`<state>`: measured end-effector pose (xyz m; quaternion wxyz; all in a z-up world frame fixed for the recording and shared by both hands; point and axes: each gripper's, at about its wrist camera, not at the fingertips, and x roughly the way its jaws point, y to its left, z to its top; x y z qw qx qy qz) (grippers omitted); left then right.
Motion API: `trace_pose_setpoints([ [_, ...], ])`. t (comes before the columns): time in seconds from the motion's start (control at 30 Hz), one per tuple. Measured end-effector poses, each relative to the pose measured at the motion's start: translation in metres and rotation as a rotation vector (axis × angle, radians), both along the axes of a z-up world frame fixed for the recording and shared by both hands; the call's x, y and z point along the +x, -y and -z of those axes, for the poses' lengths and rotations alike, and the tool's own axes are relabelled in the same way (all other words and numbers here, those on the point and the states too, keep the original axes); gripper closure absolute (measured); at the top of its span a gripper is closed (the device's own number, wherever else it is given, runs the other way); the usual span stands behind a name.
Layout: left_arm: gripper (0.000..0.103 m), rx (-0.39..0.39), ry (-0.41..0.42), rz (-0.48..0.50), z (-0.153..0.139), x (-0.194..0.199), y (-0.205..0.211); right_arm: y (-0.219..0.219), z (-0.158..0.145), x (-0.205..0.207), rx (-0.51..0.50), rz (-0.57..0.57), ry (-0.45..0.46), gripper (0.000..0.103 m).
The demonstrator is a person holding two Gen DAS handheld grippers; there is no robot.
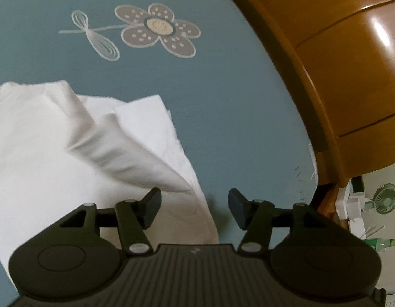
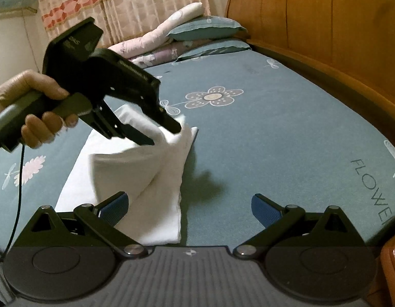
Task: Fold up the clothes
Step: 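Fold the lifted corner over the shirt with the left gripper and release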
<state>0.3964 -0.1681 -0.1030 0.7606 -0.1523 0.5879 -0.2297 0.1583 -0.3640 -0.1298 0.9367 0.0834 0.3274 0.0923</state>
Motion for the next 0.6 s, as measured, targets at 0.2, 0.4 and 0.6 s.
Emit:
trace_pose_setpoints([
  [0.2, 0.036, -0.001, 0.113, 0.007, -0.025, -0.015, -0.029, -0.003, -0.002, -0.001, -0.011, -0.01, 0.007, 0.0],
  [0.4, 0.034, 0.112, 0.267, 0.073, -0.023, -0.064, -0.058, -0.007, -0.004, -0.001, 0.0, -0.027, 0.005, 0.0],
  [0.6, 0.034, 0.285, 0.444, 0.192, -0.003, -0.134, -0.072, -0.009, -0.013, -0.001, 0.029, -0.06, 0.019, 0.0],
])
